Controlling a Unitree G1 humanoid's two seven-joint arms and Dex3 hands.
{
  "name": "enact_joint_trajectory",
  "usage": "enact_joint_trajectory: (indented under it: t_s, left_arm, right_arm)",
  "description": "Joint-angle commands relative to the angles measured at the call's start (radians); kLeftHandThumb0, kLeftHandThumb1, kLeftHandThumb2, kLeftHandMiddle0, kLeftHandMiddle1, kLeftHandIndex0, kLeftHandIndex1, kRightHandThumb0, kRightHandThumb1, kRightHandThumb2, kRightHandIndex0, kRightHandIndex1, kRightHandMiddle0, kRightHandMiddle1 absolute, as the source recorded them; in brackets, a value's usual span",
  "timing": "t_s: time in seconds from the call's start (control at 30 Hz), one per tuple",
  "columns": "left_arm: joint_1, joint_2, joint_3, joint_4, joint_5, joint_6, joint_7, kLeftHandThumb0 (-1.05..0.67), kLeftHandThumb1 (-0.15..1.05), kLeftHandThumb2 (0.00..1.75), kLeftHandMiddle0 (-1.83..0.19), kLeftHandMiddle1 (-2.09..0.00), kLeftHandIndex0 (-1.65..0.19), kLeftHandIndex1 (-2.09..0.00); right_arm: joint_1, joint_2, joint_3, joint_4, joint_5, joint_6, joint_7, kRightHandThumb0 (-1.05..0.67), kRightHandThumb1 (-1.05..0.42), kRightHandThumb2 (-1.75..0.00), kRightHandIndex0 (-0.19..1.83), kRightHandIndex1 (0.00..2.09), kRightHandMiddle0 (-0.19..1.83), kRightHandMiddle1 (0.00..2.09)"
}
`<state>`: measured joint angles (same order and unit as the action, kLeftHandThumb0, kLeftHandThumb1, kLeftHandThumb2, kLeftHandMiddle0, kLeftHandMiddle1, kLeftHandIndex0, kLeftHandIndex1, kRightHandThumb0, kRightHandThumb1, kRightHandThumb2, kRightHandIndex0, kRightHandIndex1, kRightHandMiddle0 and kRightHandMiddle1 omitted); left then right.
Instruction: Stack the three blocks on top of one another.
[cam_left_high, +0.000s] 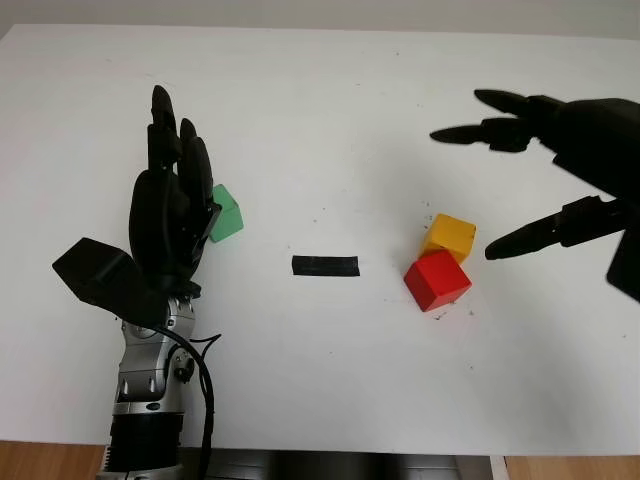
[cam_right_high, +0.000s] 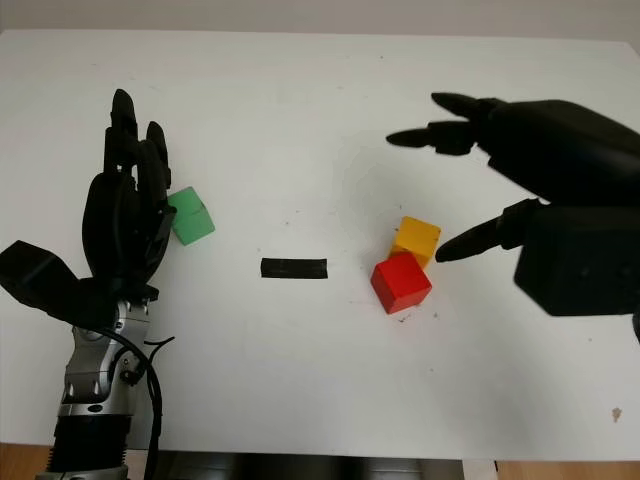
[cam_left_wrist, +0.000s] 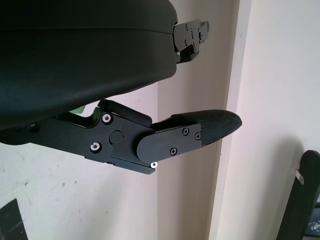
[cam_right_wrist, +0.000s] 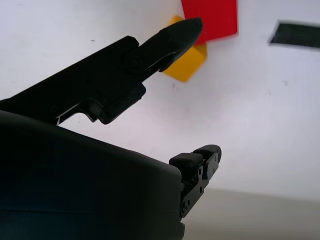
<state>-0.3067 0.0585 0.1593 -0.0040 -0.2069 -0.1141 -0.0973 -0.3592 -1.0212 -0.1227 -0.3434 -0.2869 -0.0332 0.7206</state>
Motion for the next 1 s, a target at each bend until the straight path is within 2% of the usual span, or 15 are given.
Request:
enact_joint_trajectory:
  t_s: [0.0, 0.1, 0.37, 0.63, 0.97]
  left_arm:
    - [0.017, -0.001, -0.001, -0.035, -0.006, 0.011, 0.005, -0.62, 1.05, 0.64, 0.19, -0.04, 0.19, 0.0]
    - [0.017, -0.003, -0.003, -0.047, -0.006, 0.02, 0.007, -0.61, 1.05, 0.66, 0.19, -0.04, 0.19, 0.0]
    - [0.021, -0.004, -0.007, -0.052, 0.0, 0.024, 0.014, -0.61, 1.05, 0.66, 0.19, -0.04, 0.19, 0.0]
    - [0.025, -0.004, -0.008, -0.056, -0.002, 0.03, 0.017, -0.62, 1.05, 0.65, 0.19, -0.04, 0.19, 0.0]
    - [0.028, -0.003, -0.008, -0.054, 0.0, 0.029, 0.018, -0.62, 1.05, 0.65, 0.19, -0.04, 0.19, 0.0]
  right_arm:
    - [0.003, -0.032, 0.019, -0.033, -0.019, -0.027, 0.022, -0.66, -0.77, -0.06, 0.03, 0.04, 0.42, 0.08]
    - [0.032, -0.02, 0.025, -0.054, -0.042, -0.069, 0.021, -0.71, -0.75, -0.05, 0.04, 0.05, 0.48, 0.1]
    - [0.117, 0.036, 0.055, -0.065, -0.136, -0.159, -0.059, -0.67, -0.71, -0.05, 0.07, 0.06, 0.55, 0.1]
    - [0.166, 0.062, 0.084, -0.067, -0.163, -0.174, -0.07, -0.66, -0.71, -0.05, 0.02, 0.04, 0.54, 0.08]
    - [0.224, 0.114, 0.102, 0.007, -0.254, -0.28, -0.205, -0.65, -0.7, -0.05, -0.03, 0.03, 0.54, 0.07]
